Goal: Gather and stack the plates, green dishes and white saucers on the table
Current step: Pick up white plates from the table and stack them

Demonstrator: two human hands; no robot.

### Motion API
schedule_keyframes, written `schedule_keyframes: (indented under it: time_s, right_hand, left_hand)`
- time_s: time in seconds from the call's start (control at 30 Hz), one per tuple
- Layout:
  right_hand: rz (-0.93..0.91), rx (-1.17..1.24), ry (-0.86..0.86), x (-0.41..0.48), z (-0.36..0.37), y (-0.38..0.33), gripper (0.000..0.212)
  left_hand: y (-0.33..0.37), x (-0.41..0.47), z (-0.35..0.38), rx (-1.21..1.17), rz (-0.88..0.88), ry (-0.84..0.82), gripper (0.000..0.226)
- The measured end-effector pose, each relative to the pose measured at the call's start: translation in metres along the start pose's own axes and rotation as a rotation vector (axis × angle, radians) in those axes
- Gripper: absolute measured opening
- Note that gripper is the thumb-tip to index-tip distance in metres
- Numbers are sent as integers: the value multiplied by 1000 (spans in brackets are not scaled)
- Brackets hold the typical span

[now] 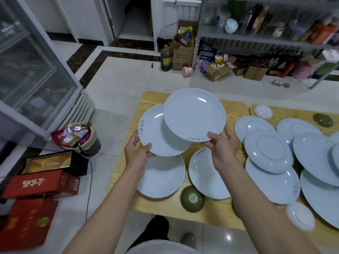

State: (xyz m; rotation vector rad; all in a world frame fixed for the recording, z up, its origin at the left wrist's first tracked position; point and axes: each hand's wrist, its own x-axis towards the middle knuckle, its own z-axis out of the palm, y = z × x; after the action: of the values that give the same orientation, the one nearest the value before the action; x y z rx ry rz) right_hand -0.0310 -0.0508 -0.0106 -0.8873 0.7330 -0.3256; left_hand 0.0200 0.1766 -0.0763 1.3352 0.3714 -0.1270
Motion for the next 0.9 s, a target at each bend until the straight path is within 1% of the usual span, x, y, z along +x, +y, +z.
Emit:
schedule_keyframes:
  time_s: [0.13, 0.23, 0.33, 0.6, 0.8, 0.9]
  right_hand:
    - [31, -12, -41, -27, -30, 8, 81]
    - [78, -4, -43, -45, -47, 21, 82]
    - [113, 8, -40, -60, -59, 31, 80]
    - [129, 22, 22, -80, -68, 47, 78]
    - [137, 6, 74, -81, -64, 53, 78]
    - [139, -4, 88, -80, -62, 59, 78]
  left_hand:
    - [-17, -51, -17, -6, 5, 49, 65]
    - [-32, -78, -33, -11, -29, 118, 64]
    - [-45, -93, -47, -10, -51, 151, 66]
    - [-63, -91, -65, 34, -138, 187, 71]
    - [-72, -83, -69, 57, -157, 190, 73]
    - [-75, -79, -74, 107, -148, 222, 70]
